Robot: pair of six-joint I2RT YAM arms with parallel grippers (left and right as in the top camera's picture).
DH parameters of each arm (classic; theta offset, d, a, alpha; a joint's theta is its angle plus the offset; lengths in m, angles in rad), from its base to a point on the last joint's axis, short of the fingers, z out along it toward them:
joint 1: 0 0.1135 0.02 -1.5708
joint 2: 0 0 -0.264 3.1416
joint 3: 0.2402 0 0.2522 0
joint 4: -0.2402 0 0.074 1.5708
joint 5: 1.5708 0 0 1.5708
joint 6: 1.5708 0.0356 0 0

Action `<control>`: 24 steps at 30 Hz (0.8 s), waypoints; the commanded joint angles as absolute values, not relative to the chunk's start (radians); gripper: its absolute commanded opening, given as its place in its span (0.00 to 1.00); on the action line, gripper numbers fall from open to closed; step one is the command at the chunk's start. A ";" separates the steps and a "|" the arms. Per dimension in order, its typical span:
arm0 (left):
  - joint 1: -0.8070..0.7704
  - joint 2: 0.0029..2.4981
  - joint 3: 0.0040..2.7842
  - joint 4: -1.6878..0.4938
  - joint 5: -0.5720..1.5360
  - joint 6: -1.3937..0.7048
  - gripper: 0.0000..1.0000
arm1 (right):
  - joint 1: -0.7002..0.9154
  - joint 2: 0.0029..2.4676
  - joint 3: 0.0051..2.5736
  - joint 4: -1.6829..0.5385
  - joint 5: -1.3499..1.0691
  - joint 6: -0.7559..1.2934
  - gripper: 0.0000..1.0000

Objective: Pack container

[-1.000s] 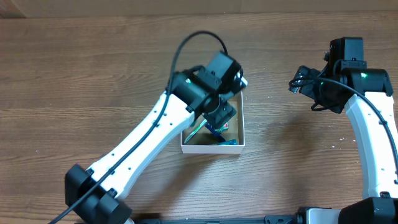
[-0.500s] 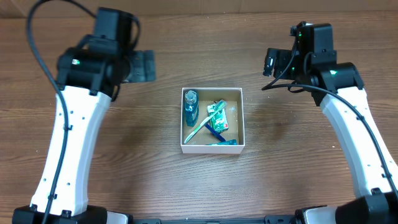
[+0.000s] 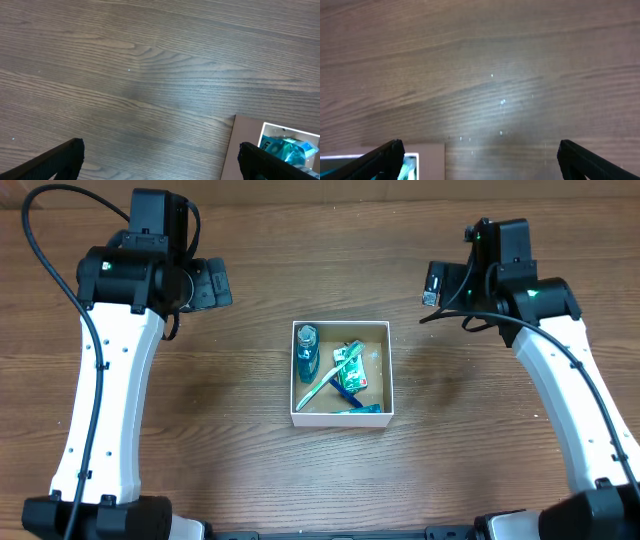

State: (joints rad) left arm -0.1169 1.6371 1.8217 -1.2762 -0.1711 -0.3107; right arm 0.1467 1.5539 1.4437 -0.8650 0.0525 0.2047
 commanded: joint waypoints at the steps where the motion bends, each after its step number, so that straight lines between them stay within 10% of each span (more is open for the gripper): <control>1: -0.153 1.500 1.743 -1.240 -0.198 -0.276 1.00 | 0.152 1.404 1.378 -0.854 0.059 0.244 1.00; 15: -0.159 0.522 0.807 -0.941 -0.214 -0.379 1.00 | 0.152 0.736 0.789 -0.765 0.088 0.263 1.00; 24: -0.159 0.436 0.714 -0.997 -0.213 -0.379 1.00 | 0.152 0.746 0.789 -0.820 0.085 0.263 1.00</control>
State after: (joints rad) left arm -0.1577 0.4397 0.7242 -0.9695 -0.1993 -0.3607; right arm 0.1467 0.7418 0.7944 -0.8238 0.0784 0.2581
